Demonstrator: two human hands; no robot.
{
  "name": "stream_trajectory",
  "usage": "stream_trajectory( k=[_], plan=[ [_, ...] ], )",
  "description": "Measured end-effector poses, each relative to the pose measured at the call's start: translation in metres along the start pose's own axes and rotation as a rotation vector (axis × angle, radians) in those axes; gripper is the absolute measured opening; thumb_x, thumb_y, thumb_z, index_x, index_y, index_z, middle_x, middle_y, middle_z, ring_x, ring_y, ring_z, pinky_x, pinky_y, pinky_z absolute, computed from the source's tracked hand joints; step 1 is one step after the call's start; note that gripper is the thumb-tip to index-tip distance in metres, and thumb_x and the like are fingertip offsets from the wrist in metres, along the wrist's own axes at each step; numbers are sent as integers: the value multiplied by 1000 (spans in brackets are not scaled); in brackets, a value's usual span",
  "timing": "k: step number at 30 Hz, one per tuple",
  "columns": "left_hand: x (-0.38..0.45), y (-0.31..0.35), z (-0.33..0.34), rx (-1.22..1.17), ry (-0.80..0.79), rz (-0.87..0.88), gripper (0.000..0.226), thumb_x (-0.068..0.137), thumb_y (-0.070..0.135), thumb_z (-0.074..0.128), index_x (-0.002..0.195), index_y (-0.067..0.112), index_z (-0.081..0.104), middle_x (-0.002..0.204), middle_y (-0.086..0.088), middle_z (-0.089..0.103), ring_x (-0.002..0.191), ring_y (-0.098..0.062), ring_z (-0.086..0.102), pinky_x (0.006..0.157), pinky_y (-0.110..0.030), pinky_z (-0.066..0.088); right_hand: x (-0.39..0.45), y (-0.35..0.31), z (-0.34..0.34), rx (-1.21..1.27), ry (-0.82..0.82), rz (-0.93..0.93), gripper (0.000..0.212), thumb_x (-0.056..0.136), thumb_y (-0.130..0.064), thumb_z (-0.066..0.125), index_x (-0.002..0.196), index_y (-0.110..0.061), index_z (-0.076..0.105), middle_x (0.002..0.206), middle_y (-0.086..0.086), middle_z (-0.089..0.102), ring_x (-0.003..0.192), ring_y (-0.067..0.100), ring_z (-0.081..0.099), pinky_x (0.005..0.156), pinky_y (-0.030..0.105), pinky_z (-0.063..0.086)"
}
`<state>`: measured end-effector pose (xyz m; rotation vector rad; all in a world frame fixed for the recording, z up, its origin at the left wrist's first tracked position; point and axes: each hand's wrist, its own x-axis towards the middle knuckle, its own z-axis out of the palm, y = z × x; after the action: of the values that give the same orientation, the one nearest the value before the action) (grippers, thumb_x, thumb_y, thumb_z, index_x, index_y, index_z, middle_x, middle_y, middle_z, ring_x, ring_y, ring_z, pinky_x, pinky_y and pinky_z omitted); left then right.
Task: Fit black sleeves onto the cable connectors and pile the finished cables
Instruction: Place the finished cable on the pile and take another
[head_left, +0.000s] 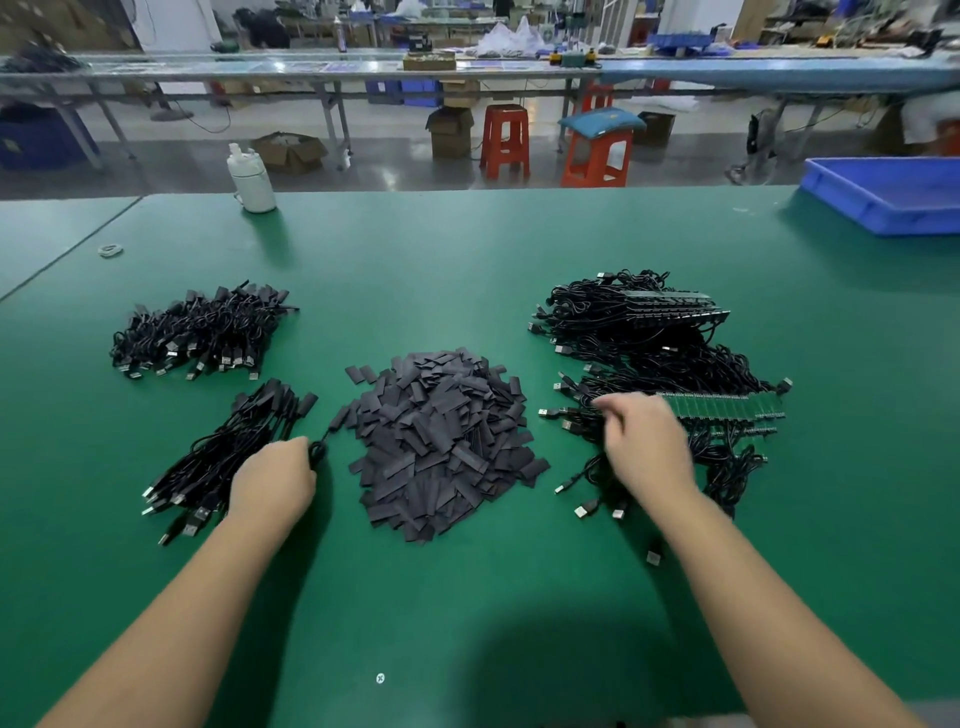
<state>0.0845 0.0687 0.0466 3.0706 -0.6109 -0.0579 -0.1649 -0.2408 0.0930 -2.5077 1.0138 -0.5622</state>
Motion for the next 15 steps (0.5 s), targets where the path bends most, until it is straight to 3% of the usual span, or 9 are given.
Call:
stream_trajectory(
  k=[3, 6, 11, 13, 15],
  plan=[
    [2, -7, 4, 110, 54, -9, 13, 93, 28, 59, 96, 17, 54, 77, 1, 59, 66, -21, 57, 52, -28, 45, 24, 40, -16, -318, -2, 14, 48, 98, -11, 51, 144, -21, 50, 144, 4, 54, 134, 26, 43, 113, 41, 35],
    [2, -10, 4, 130, 77, -30, 14, 94, 27, 56, 90, 17, 48, 71, 1, 53, 60, -21, 53, 48, -26, 36, 41, 71, -26, -426, -174, 81, 59, 101, -19, 48, 156, -22, 28, 159, 4, 34, 149, 29, 23, 119, 47, 26],
    [5, -20, 7, 69, 119, -68, 15, 95, 24, 58, 91, 14, 46, 84, -5, 48, 59, -26, 50, 48, -31, 37, 52, 91, -34, -436, -278, 43, 55, 99, -31, 57, 151, -24, 39, 149, 7, 47, 137, 30, 41, 110, 47, 39],
    [6, -23, 8, 50, 125, -96, 10, 94, 18, 57, 101, 14, 50, 88, -7, 44, 55, -26, 46, 47, -31, 37, 54, 91, -38, -424, -240, 35, 52, 97, -33, 61, 146, -24, 47, 141, 10, 50, 132, 31, 42, 106, 45, 40],
    [9, -27, 9, 45, 110, -128, 23, 95, 11, 52, 117, 17, 53, 94, -8, 46, 55, -25, 47, 48, -30, 36, 57, 89, -43, -418, -220, 26, 44, 95, -36, 64, 137, -26, 57, 132, 10, 52, 127, 30, 43, 103, 43, 40]
  ],
)
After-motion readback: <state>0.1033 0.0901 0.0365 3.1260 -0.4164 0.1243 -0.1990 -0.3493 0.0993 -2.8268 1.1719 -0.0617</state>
